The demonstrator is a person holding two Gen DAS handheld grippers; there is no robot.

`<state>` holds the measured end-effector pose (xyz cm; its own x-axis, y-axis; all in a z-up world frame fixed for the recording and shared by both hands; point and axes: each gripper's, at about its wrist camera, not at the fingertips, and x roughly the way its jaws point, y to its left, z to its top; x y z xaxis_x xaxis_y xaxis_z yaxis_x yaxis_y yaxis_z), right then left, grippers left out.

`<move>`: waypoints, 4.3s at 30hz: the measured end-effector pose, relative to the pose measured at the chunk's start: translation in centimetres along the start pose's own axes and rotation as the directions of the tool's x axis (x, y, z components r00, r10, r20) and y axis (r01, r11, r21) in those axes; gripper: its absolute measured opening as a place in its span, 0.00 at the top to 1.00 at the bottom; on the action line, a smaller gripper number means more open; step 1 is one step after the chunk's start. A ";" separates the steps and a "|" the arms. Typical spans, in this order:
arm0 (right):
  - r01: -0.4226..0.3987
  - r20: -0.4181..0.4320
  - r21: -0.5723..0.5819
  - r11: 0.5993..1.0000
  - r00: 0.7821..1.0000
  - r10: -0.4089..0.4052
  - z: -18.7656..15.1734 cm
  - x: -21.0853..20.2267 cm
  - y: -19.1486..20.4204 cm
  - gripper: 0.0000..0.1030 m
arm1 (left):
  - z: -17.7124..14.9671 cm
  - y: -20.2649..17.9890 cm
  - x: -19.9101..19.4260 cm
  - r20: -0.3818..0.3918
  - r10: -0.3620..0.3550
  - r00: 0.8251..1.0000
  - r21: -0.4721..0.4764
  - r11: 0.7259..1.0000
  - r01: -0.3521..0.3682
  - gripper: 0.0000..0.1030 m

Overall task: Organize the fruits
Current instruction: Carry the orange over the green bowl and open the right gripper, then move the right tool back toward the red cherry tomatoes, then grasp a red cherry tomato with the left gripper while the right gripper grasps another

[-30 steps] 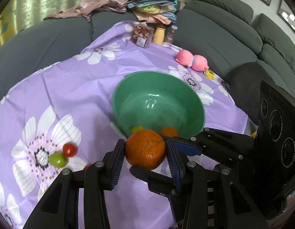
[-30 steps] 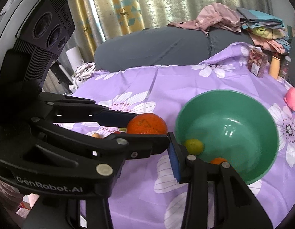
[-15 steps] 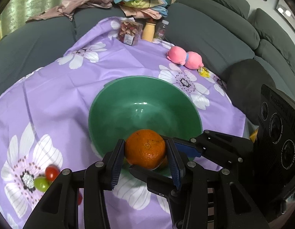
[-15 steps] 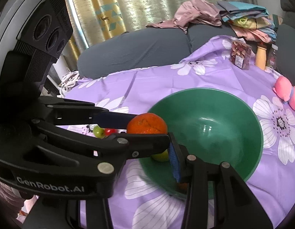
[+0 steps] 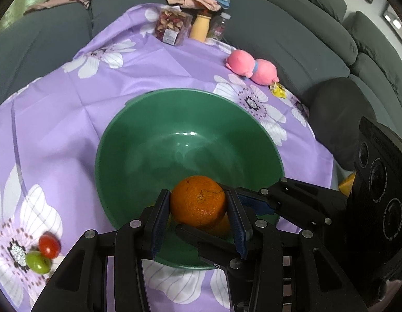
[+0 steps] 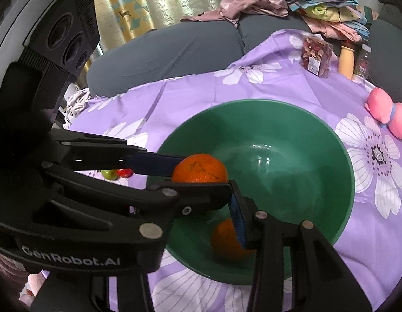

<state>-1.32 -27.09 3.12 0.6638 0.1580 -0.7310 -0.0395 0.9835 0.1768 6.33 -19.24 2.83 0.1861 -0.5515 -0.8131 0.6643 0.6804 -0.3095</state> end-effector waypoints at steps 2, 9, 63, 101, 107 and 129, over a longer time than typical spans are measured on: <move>0.025 -0.009 -0.010 1.000 1.000 -0.025 -0.1 0.2 0.1 0.57 | 0.0 0.1 0.2 -0.009 0.007 1.000 -0.008 1.000 -0.008 0.58; 0.044 -0.014 -0.001 0.999 0.999 -0.044 -0.4 -0.1 -0.2 0.58 | -0.2 0.1 -0.3 -0.013 0.039 0.999 -0.027 0.999 -0.039 0.58; -0.030 -0.097 -0.207 0.978 0.995 0.010 -4.7 -2.9 13.2 0.24 | -17.2 10.0 -13.9 0.112 0.172 0.979 -0.393 0.912 -0.115 0.29; -0.291 -0.317 -0.164 0.943 0.920 0.229 -5.3 6.5 17.8 0.34 | -19.5 16.4 -12.8 0.118 0.161 0.980 -0.461 0.883 -0.090 0.29; -0.249 -0.309 -0.145 0.958 0.931 0.195 -4.6 7.2 16.5 0.43 | -18.6 15.9 -12.4 0.130 0.146 0.981 -0.406 0.910 -0.082 0.29; -0.059 -0.279 -0.257 0.965 0.960 -0.016 -2.1 9.9 13.1 0.55 | -13.7 13.7 -6.4 -0.017 0.270 0.963 -0.116 0.956 -0.270 0.38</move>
<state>3.15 -12.46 -3.18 0.4296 0.1607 -0.8886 -0.2693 0.9621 0.0438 4.32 0.21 -3.00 0.3459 -0.3390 -0.8749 0.5008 0.8552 -0.1334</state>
